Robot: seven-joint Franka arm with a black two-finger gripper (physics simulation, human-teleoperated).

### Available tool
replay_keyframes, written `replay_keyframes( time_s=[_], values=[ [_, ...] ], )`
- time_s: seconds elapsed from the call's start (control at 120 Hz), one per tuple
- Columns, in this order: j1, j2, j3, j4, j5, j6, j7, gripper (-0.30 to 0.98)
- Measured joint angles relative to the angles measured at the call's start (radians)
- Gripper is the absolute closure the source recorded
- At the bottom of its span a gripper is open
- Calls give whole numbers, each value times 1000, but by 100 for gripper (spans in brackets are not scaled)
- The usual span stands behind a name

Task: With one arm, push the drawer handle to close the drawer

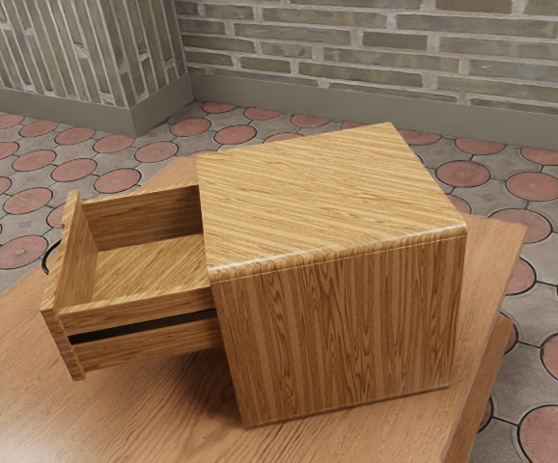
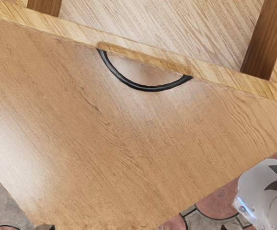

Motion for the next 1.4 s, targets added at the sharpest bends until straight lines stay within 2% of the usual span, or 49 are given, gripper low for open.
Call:
replay_keyframes(
  time_s=[0.158, 0.367, 0.558, 0.792, 1.4],
  values=[
    [1, -16, 60, -216, 13, 129, 93, 62],
    [-6, -23, 64, -385, 8, 331, 192, 74],
    [-14, -23, 64, -499, 3, 486, 257, 77],
    [-48, -66, 61, -587, -22, 581, 309, 78],
    [-81, -85, 55, -637, -68, 641, 350, 79]
  ],
)
